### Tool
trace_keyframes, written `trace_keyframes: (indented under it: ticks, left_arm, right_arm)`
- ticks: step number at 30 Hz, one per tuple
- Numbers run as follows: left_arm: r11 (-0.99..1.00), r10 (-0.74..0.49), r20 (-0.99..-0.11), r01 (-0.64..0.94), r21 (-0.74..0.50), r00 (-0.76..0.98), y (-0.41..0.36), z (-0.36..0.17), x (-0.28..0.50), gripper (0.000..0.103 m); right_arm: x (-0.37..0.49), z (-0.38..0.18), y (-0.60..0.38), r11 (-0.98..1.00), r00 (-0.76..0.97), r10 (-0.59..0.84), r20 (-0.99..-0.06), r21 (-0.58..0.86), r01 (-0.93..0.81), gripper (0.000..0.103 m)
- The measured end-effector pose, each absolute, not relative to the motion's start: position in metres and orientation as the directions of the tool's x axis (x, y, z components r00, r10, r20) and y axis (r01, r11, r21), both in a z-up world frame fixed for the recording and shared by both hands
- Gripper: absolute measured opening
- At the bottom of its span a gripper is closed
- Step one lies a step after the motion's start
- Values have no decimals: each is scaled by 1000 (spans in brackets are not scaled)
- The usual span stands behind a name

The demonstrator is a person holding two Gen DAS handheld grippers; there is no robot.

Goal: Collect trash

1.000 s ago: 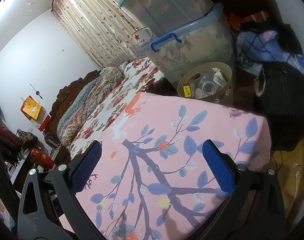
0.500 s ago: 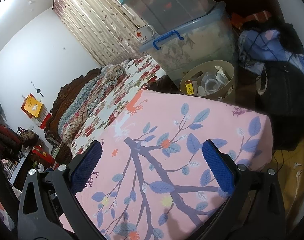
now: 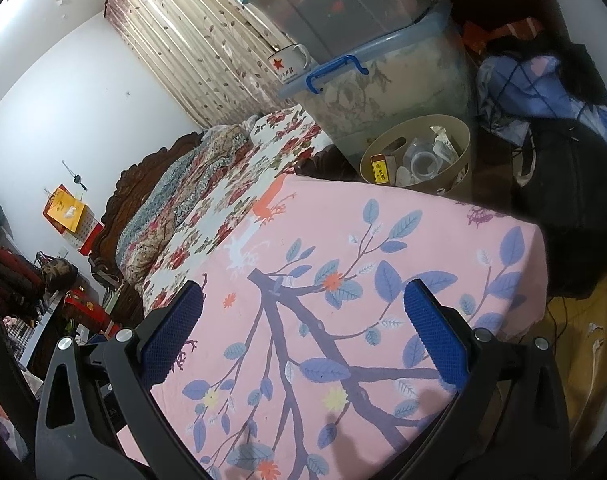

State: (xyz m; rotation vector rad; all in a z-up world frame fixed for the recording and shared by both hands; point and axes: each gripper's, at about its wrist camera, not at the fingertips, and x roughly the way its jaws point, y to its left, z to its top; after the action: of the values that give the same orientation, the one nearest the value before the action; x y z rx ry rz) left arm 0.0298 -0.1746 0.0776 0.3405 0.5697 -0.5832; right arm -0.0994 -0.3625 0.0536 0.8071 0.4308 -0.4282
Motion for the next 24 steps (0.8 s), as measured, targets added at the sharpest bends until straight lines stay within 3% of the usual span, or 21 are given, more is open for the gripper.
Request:
trace_keyframes:
  ticks: [24]
  left_arm:
    - [788,-404,-623,601,135,670,-177,68,28,94]
  right_arm:
    - [-98,50,-364,612,827,-190,-529,595,521,99]
